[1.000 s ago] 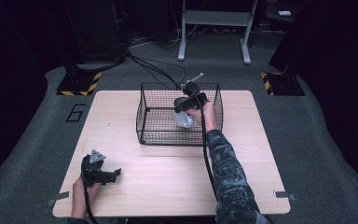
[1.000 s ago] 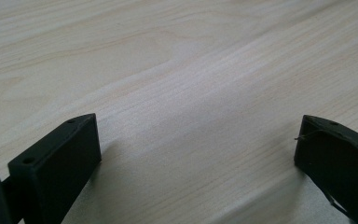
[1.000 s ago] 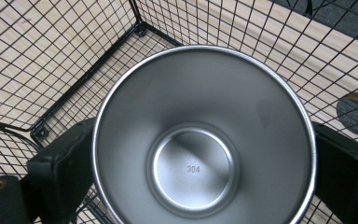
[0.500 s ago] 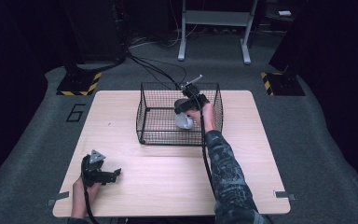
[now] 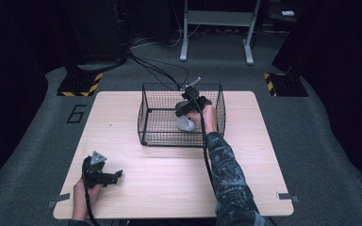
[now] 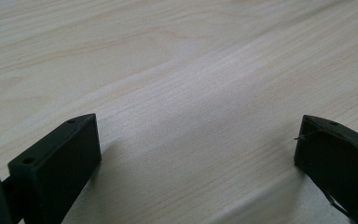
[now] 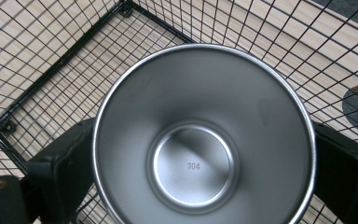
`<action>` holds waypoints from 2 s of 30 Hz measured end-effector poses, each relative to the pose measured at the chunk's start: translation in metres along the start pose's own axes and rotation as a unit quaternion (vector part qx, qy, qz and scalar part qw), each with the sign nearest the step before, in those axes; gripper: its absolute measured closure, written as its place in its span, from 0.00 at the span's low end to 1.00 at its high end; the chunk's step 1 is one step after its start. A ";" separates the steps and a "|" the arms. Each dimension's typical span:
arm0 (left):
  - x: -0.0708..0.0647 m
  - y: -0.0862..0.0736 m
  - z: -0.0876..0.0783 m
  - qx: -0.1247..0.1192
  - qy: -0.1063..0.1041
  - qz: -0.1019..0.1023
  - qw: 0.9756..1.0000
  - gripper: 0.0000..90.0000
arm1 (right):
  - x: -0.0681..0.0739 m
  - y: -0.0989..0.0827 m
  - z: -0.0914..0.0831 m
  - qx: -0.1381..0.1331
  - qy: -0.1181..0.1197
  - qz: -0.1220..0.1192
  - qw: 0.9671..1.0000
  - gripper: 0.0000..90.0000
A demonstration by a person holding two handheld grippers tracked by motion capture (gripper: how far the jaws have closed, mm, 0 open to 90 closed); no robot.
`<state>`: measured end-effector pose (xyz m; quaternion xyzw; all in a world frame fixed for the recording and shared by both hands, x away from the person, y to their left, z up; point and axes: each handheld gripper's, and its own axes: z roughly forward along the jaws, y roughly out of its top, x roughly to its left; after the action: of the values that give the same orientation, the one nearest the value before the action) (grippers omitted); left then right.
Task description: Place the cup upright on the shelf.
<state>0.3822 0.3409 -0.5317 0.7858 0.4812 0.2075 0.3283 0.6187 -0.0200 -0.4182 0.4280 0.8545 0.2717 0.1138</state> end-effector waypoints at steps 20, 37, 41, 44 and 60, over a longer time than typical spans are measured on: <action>0.001 0.000 0.000 -0.001 0.001 0.005 1.000 0.00 | -0.005 -0.010 -0.001 0.000 0.010 0.019 1.000 0.03; 0.000 0.000 0.001 -0.007 0.002 -0.003 1.000 0.00 | 0.000 -0.014 -0.043 -0.048 0.027 0.017 0.998 0.00; 0.000 0.000 0.001 -0.007 0.002 -0.003 1.000 0.00 | 0.008 -0.019 -0.061 -0.067 0.036 -0.003 0.997 0.00; 0.000 0.000 0.001 -0.007 0.002 -0.002 1.000 0.00 | 0.015 -0.025 -0.076 -0.075 0.041 -0.017 0.996 0.00; 0.000 0.000 0.001 -0.006 0.002 -0.003 1.000 0.00 | 0.043 -0.091 -0.137 -0.116 0.046 -0.069 0.990 0.00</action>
<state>0.3829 0.3405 -0.5322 0.7821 0.4826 0.2113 0.3329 0.4732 -0.0801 -0.3545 0.3391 0.8488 0.3799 0.1421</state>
